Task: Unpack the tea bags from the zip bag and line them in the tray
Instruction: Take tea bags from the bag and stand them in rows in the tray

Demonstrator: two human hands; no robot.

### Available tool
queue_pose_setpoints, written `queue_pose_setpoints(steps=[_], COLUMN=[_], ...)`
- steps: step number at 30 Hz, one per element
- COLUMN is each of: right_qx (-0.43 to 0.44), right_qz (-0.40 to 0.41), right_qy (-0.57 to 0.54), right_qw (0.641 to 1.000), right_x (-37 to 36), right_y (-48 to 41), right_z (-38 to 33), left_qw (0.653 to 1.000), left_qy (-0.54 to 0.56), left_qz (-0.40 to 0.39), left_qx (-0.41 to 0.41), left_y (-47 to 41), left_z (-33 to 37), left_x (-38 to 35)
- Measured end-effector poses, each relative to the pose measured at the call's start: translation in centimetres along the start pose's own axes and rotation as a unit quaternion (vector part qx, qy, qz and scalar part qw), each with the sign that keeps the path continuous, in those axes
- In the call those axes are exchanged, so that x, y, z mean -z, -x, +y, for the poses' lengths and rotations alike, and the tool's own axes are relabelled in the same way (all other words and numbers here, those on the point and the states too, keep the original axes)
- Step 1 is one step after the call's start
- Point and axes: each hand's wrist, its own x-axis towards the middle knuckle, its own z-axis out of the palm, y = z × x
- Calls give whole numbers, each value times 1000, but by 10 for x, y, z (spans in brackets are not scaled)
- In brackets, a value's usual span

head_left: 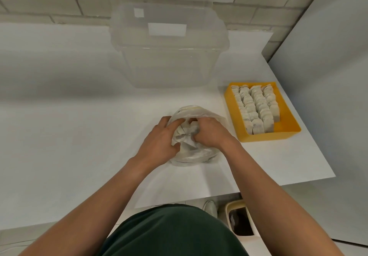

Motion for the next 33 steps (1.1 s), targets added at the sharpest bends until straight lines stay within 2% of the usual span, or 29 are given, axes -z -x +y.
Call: queue_pose_setpoints(steps=[4,8,13,19,22,28,33], right_qx=[4,13,22,28,44,57,82], right_qz=[-21,-35,-41,-5,20,91,149], right_qy=[-34,-49,-56,-53,-80,-94,-33], right_qw=[999,998,997,998,996,990,985], right_x=[3,5,5,1,-3,-6,-3], right_y=[-2,-5,-8,-7,-7,3,25], right_z=[2,1,-1,-4,-5,-6,-4], left_qw=[1000,998,992,994,995,997,999], left_qy=[-1,-57,-46,1,39,44,45], left_qz=[-5,-16,56,69,51,27,23], left_qx=[6,6,-99,-83,-73,-54,-7], left_y=[1,2,1,-4,-7,-10,-10], left_z=[5,11,13,14,15,16,20], left_x=[5,12,16,18,19,24,25])
